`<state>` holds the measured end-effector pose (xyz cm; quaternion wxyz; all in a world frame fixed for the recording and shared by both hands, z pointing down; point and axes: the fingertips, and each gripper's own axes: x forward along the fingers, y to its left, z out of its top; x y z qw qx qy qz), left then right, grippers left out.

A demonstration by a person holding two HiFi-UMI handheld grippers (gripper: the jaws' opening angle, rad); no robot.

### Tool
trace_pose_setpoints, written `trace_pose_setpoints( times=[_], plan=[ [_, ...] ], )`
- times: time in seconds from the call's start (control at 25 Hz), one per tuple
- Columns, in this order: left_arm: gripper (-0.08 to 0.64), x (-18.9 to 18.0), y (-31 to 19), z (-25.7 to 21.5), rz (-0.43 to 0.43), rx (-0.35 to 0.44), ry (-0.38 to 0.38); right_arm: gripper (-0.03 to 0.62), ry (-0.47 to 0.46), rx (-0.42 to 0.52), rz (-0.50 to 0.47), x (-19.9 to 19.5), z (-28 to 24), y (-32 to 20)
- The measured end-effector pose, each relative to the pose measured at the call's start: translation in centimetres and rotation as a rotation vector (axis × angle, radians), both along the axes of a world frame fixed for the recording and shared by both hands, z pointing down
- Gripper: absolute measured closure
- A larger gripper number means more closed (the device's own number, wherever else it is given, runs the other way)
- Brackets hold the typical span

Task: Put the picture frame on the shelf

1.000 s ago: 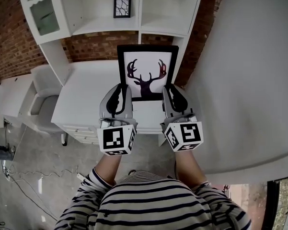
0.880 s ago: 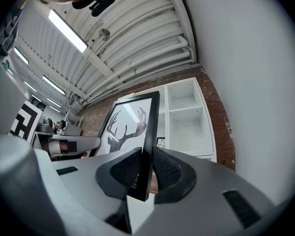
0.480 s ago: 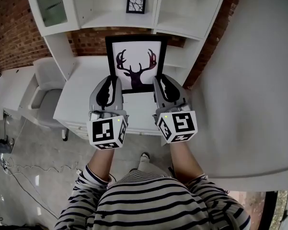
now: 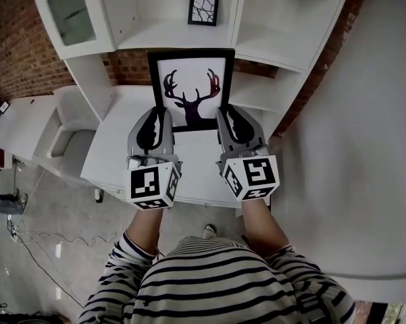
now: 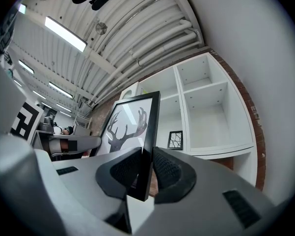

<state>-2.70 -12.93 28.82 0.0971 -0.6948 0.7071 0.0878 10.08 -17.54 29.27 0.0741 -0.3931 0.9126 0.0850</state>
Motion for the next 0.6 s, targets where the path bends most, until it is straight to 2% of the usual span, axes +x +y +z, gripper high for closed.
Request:
trace_pose_setpoints(
  times=[0.28, 0.6],
  plan=[
    [0.480, -2.8, -5.9, -2.2, -0.002, 0.030, 0.007, 0.528, 0.020, 0.038, -0.012, -2.8, -2.7, -5.9],
    [0.480, -7.7, -9.7, -4.8, 0.035, 0.056, 0.040, 0.528, 0.042, 0.071, 0.027, -7.4, -5.7, -9.2]
  ],
)
